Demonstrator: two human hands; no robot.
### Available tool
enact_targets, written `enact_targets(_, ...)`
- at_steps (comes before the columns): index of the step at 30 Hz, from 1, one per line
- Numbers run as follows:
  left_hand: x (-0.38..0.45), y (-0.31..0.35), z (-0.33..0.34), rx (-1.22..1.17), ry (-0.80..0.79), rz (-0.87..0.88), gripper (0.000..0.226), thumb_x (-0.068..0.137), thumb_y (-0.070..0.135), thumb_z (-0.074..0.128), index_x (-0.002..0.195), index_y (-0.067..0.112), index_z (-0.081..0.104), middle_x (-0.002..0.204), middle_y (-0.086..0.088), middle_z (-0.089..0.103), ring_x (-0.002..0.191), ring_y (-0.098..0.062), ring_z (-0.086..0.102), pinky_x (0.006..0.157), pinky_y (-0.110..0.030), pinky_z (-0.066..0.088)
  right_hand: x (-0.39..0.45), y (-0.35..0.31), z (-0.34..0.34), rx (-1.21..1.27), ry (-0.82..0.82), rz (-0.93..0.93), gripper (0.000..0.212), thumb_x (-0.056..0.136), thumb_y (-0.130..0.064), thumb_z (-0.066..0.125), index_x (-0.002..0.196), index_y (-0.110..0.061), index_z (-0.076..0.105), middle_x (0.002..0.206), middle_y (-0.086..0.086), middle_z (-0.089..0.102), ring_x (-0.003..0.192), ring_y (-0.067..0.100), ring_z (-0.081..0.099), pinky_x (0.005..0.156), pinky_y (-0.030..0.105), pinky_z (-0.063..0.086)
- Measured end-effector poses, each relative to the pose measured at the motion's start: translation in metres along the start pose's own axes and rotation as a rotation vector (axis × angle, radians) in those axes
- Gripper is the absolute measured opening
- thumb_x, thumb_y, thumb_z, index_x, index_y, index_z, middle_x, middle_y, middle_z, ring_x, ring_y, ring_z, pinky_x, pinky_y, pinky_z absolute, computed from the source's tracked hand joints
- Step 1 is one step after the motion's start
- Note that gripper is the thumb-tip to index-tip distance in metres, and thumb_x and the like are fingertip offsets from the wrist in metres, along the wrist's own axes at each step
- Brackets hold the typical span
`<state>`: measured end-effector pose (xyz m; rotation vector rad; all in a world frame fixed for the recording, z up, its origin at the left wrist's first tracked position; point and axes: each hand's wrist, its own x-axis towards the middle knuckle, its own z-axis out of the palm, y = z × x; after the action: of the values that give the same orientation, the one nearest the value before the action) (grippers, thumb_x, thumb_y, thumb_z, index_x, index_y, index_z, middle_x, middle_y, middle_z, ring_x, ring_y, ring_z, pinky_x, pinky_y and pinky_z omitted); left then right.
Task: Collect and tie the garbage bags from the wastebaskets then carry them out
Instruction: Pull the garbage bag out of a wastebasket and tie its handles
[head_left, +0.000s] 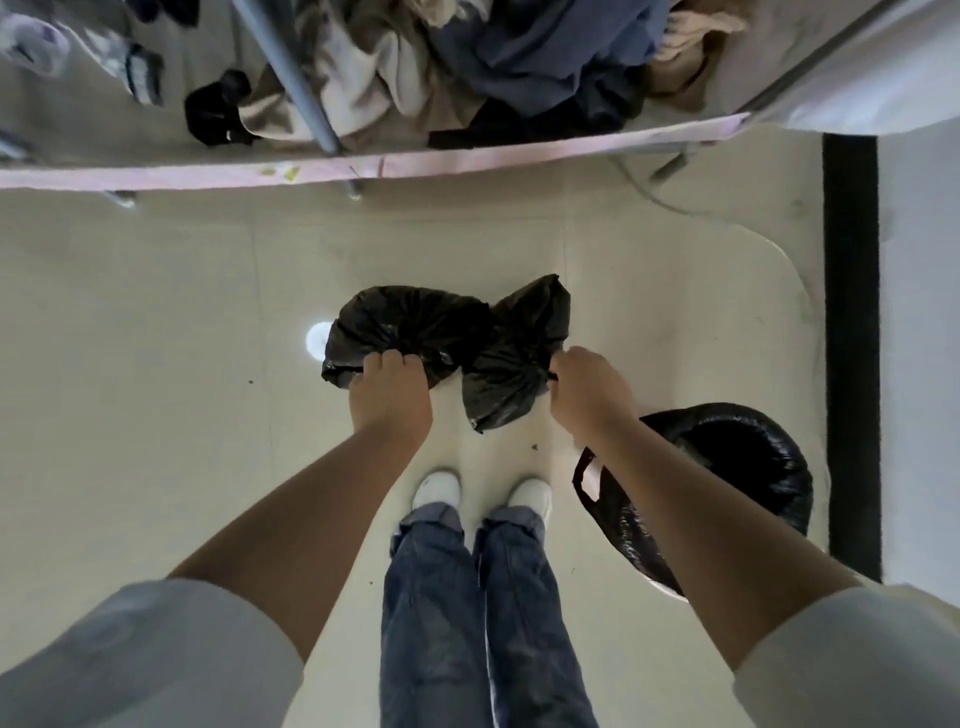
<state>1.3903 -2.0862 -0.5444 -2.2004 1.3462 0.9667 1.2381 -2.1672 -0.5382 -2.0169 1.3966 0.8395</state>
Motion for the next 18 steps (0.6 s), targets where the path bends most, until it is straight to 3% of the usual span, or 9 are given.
enact_targets(6, -0.014, 0.033, -0.002, 0.051, -0.007, 0.023, 0.039, 0.089, 0.006, 0.04, 0.128, 0.006, 0.039, 0.132, -0.014, 0.045, 0.125, -0.03, 0.04, 0.099, -0.037, 0.04, -0.016, 0.033, -0.008, -0.002, 0.006, -0.129, 0.047, 0.092, -0.01, 0.041, 0.139, -0.01, 0.034, 0.145, 0.008, 0.036, 0.135, 0.025, 0.029, 0.108, 0.038, 0.035)
enact_targets(11, -0.052, 0.09, -0.005, 0.051, 0.101, 0.15, 0.048, 0.09, 0.009, 0.041, 0.137, 0.014, 0.031, 0.136, -0.01, 0.041, 0.128, -0.029, 0.035, 0.102, -0.038, 0.034, -0.048, 0.081, -0.019, -0.021, 0.046, -0.154, 0.046, 0.092, -0.008, 0.04, 0.138, -0.009, 0.034, 0.148, 0.009, 0.032, 0.137, 0.025, 0.026, 0.11, 0.037, 0.033)
enact_targets(18, -0.12, 0.187, 0.034, 0.002, 0.206, 0.117, 0.039, 0.096, 0.022, 0.037, 0.133, 0.012, 0.034, 0.138, -0.009, 0.038, 0.13, -0.027, 0.032, 0.105, -0.038, 0.03, -0.096, 0.173, -0.011, -0.036, 0.15, -0.237, 0.043, 0.091, -0.006, 0.04, 0.134, -0.006, 0.04, 0.142, 0.012, 0.038, 0.132, 0.029, 0.032, 0.106, 0.038, 0.035)
